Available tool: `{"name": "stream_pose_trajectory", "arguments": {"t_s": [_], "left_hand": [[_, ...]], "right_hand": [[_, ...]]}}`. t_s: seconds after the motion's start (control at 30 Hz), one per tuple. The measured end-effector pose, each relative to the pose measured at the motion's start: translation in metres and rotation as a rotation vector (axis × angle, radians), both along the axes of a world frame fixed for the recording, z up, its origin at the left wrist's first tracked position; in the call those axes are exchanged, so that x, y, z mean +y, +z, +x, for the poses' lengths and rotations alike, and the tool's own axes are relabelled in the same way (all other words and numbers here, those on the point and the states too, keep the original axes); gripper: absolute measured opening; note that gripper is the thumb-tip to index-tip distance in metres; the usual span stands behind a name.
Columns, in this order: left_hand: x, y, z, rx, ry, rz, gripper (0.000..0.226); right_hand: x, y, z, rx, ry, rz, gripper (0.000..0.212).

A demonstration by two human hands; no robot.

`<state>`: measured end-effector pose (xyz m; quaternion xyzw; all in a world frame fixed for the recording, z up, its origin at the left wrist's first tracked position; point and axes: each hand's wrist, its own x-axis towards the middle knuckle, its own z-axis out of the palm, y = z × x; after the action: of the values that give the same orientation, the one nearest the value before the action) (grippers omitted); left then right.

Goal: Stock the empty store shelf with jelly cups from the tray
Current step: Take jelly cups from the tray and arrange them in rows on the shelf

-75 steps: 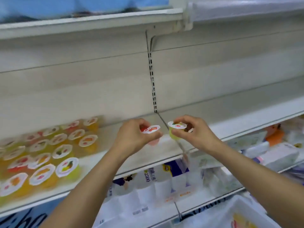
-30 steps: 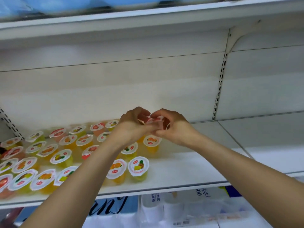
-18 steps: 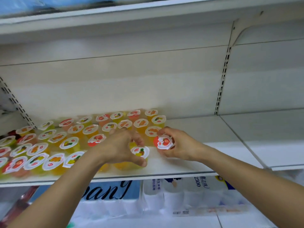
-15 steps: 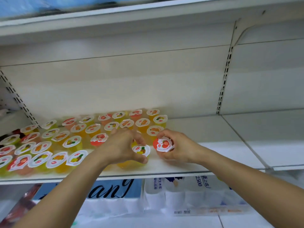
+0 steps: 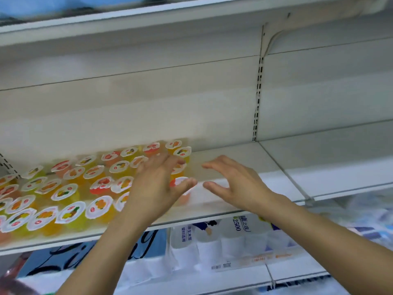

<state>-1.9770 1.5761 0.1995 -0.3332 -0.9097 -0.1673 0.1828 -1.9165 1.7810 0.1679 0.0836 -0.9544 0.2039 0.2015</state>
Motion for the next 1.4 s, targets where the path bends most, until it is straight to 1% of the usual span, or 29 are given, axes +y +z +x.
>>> {"name": "stream_pose_trajectory", "arguments": {"t_s": [0.07,0.13,0.27,0.4,0.47,0.6,0.7,0.77,0.93,1.0,1.1,1.17,1.23,1.3,1.37,1.4], "left_hand": [[0.030,-0.008,0.015,0.111,-0.066,0.032,0.058],[0.064,-0.016,0.031,0.164,-0.113,0.024,0.056],[0.141,-0.035,0.069,0.107,-0.254,-0.017,0.058],[0.217,-0.066,0.119,-0.020,-0.436,-0.029,0.063],[0.250,-0.086,0.146,-0.128,-0.510,-0.055,0.069],[0.306,-0.137,0.195,-0.348,-0.616,-0.129,0.071],[0.336,-0.180,0.222,-0.518,-0.681,-0.263,0.071],[0.352,-0.209,0.232,-0.597,-0.695,-0.351,0.066],[0.381,-0.298,0.237,-0.795,-0.679,-0.592,0.059],[0.388,-0.339,0.235,-0.866,-0.648,-0.692,0.059],[0.394,-0.398,0.236,-0.924,-0.614,-0.813,0.060],[0.397,-0.436,0.239,-0.927,-0.607,-0.867,0.060],[0.402,-0.471,0.244,-0.886,-0.596,-0.909,0.061],[0.407,-0.501,0.250,-0.828,-0.590,-0.923,0.063],[0.413,-0.527,0.257,-0.743,-0.597,-0.938,0.064],[0.415,-0.539,0.261,-0.691,-0.597,-0.957,0.062]], "right_hand": [[0.025,-0.004,0.024,0.083,-0.093,0.016,0.045],[0.052,-0.008,0.054,0.120,-0.200,0.026,0.048],[0.114,-0.019,0.125,0.133,-0.408,0.039,0.048],[0.172,-0.046,0.205,0.057,-0.585,0.058,0.052],[0.199,-0.067,0.245,-0.021,-0.658,0.022,0.054],[0.240,-0.118,0.315,-0.270,-0.766,-0.129,0.064],[0.257,-0.159,0.351,-0.413,-0.856,-0.255,0.064],[0.264,-0.191,0.368,-0.519,-0.897,-0.324,0.065],[0.265,-0.284,0.394,-0.783,-0.930,-0.420,0.064],[0.261,-0.322,0.400,-0.882,-0.905,-0.398,0.062],[0.252,-0.376,0.406,-1.023,-0.841,-0.386,0.058],[0.249,-0.408,0.403,-1.090,-0.788,-0.282,0.053],[0.247,-0.438,0.398,-1.110,-0.753,-0.167,0.049],[0.245,-0.471,0.394,-1.100,-0.718,-0.080,0.053],[0.245,-0.499,0.392,-1.059,-0.715,0.072,0.056],[0.244,-0.509,0.390,-1.056,-0.705,0.134,0.054]]}}
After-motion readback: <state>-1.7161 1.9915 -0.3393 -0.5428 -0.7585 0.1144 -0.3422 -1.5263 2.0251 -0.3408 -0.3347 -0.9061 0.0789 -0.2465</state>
